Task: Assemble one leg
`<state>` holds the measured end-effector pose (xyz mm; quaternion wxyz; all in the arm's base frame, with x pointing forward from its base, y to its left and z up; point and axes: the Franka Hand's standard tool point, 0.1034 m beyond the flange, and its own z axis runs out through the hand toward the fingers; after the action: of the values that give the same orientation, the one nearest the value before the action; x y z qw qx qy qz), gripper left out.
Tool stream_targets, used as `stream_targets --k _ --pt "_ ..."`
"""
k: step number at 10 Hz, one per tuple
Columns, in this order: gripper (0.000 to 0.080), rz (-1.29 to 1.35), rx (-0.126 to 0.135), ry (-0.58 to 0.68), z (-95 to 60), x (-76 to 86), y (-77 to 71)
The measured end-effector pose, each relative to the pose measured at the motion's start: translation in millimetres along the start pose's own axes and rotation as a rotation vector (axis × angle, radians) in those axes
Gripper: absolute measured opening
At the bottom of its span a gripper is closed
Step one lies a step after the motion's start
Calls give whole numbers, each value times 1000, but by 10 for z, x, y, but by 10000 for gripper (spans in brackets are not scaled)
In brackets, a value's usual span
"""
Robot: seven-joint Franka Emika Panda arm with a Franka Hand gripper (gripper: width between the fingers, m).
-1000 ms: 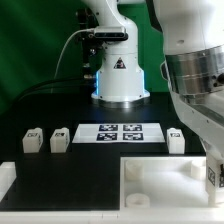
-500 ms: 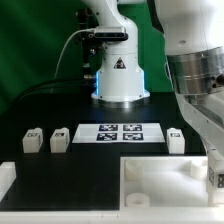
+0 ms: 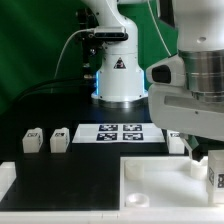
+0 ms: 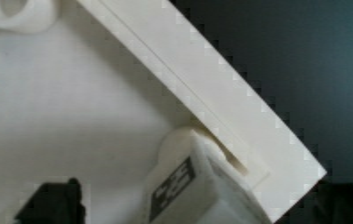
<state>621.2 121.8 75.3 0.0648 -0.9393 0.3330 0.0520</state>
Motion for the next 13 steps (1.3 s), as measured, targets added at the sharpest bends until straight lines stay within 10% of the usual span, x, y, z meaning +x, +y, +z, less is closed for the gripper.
stream_targets --k 5,7,9,13 --pt "649 -717 -29 137 14 168 -2" --pt "623 -673 -25 137 13 155 -20" --pt "286 -602 -15 135 14 151 -24" --pt "290 -180 14 132 15 169 -1"
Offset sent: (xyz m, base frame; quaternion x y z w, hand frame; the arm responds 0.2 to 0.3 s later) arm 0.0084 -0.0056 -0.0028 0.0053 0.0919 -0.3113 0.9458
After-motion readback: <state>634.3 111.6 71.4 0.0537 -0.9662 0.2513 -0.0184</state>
